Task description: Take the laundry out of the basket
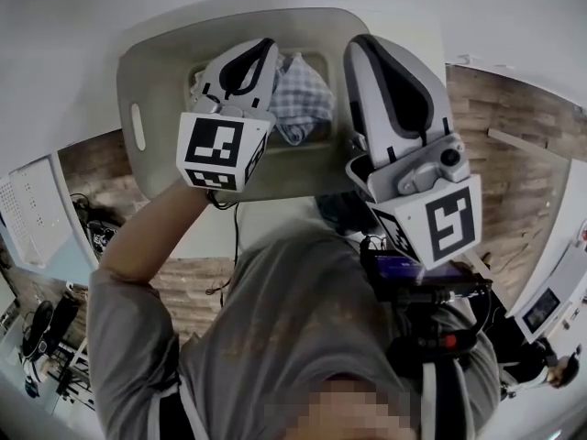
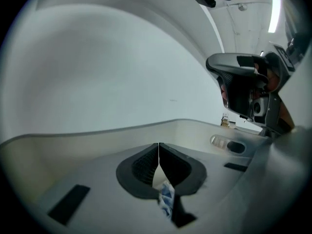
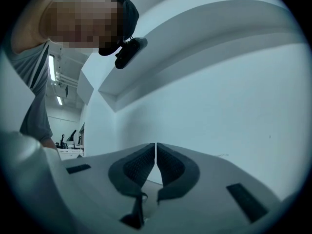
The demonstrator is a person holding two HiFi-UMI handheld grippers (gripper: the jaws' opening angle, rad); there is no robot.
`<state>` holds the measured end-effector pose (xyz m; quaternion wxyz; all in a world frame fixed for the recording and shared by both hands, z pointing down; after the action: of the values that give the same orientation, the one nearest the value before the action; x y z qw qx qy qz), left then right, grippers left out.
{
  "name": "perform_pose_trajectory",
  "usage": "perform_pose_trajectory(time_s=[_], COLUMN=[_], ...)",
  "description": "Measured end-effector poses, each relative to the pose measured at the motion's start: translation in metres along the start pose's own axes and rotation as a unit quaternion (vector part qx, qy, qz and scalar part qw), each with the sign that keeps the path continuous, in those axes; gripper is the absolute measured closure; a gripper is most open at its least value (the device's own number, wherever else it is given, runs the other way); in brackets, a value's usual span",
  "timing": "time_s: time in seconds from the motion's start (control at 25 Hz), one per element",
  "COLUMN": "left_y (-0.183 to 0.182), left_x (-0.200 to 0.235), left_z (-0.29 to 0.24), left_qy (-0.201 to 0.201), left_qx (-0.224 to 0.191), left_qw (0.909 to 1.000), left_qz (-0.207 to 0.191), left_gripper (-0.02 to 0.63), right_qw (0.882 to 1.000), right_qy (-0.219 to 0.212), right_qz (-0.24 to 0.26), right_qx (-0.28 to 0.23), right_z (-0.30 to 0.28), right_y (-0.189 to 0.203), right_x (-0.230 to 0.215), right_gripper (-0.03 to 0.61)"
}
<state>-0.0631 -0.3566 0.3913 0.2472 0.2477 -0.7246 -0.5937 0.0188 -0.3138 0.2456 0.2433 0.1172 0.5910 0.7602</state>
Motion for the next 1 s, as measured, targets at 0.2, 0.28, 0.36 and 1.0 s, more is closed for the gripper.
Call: perform_pose_trajectory(time_s=[0.2, 0.28, 0.36, 1.0], left_y=[0.029, 0.037, 0.051, 0.143], left_x=[-0.010, -0.019, -0.026, -0.041], left_z=[-0.011, -0.015, -0.017, -0.015], left_qy=[0.030, 0.053, 0.070, 0.127], left_qx=[0.061, 0.075, 0.096, 0.229], left_qw=[0.9977, 0.9957, 0.9928, 0.9628], left_qz=[0.003, -0.013, -0.013, -0.067], left_gripper=[0.581, 0.526, 0.485, 0.387], right_qw=[1.000, 1.000, 1.000, 1.000], right_qy=[-0.001, 0.001, 0.003, 0.020], right_qz=[-0.007, -0.010, -0.011, -0.020], right_qx=[0.003, 0.004, 0.005, 0.007], right_z=[-0.005, -0.005, -0.005, 0.000], right_y=[0.003, 0.005, 0.006, 0.012], right_x=[-0.008, -0.012, -0.014, -0.026], right_gripper=[0.563, 0.563, 0.562, 0.562])
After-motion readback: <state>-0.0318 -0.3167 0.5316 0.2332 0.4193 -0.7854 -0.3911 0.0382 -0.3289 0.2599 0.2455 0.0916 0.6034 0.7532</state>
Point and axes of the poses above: the fingertips, and each gripper's own axes: z backward along the fingers, x to its left, y out of its underside, the point moved 1 cm from there along z, backward along the fingers, and after that the axes turned 11 degrees about -x, right-handed, at the moved point
